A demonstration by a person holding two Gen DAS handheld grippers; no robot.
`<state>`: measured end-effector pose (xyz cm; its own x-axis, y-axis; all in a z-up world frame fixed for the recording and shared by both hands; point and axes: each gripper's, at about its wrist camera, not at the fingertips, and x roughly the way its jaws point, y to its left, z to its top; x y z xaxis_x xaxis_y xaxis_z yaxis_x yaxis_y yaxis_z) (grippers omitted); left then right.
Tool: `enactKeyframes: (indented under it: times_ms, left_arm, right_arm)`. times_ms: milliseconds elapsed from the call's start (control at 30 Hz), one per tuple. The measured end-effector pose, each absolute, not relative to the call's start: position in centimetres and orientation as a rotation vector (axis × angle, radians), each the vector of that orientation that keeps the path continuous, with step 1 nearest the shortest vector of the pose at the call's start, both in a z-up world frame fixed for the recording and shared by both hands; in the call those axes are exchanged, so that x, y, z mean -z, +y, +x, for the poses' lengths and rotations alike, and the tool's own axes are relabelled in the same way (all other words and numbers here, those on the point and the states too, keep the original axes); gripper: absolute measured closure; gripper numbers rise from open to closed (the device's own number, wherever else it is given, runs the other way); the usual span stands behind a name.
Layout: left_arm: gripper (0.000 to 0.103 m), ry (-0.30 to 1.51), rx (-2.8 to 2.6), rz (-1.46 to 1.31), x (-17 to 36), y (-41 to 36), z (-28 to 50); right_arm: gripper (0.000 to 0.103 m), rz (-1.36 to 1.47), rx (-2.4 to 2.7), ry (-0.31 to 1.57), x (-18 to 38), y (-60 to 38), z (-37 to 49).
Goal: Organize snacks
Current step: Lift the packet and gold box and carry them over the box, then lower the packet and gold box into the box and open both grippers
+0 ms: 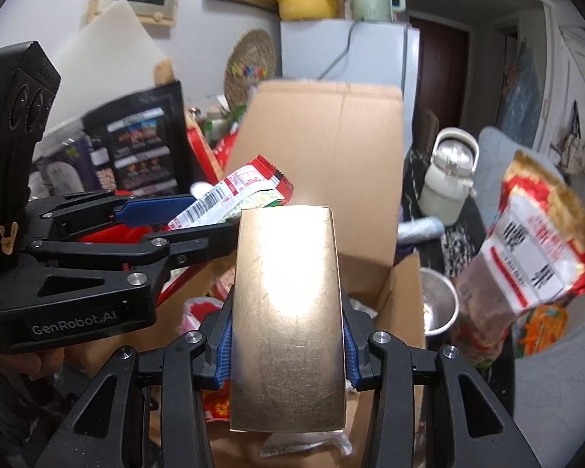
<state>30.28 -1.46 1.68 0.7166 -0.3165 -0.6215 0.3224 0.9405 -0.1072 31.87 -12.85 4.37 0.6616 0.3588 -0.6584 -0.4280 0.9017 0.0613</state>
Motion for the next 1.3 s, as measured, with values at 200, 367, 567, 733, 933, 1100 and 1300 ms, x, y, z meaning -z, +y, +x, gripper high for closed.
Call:
enactKeyframes:
  times_ms: [200, 367, 567, 733, 933, 1100, 1300]
  left_arm:
    - [0.056, 0.762, 0.340, 0.011, 0.5, -1.9, 31.4]
    - [0.056, 0.818, 0.329, 0.011, 2.2, -2.0, 31.7]
    - [0.056, 0.886, 0.312, 0.004, 4.0, -2.1, 32.1]
    - [0.056, 0.940, 0.299, -0.002, 5.3, -2.2, 32.6]
    - [0.056, 0.970, 0.283, 0.027, 6.2, -2.7, 32.9]
    - [0.056, 0.984, 0.274, 0.049, 6.5, -3.3, 32.9]
    - [0.056, 0.986, 0.260, 0.109, 6.5, -4.4, 33.0]
  right_arm:
    - [0.060, -0.084, -0.435, 0.801, -1.9, -13.1, 33.4]
    - [0.060, -0.082, -0.425, 0.848, -0.4, -13.1, 34.2]
    - [0.060, -0.091, -0.407, 0.888, 1.0, -12.9, 34.3]
    - [0.060, -0.135, -0.390, 0.894, 1.7, -12.3, 34.2]
    - [0.060, -0.131, -0.392, 0.939, 3.2, -12.0, 34.5]
    - [0.060, -0.151, -0.374, 0.968, 4.2, -11.7, 34.4]
    - [0.059, -0.168, -0.342, 0.974, 3.8, -11.7, 34.2]
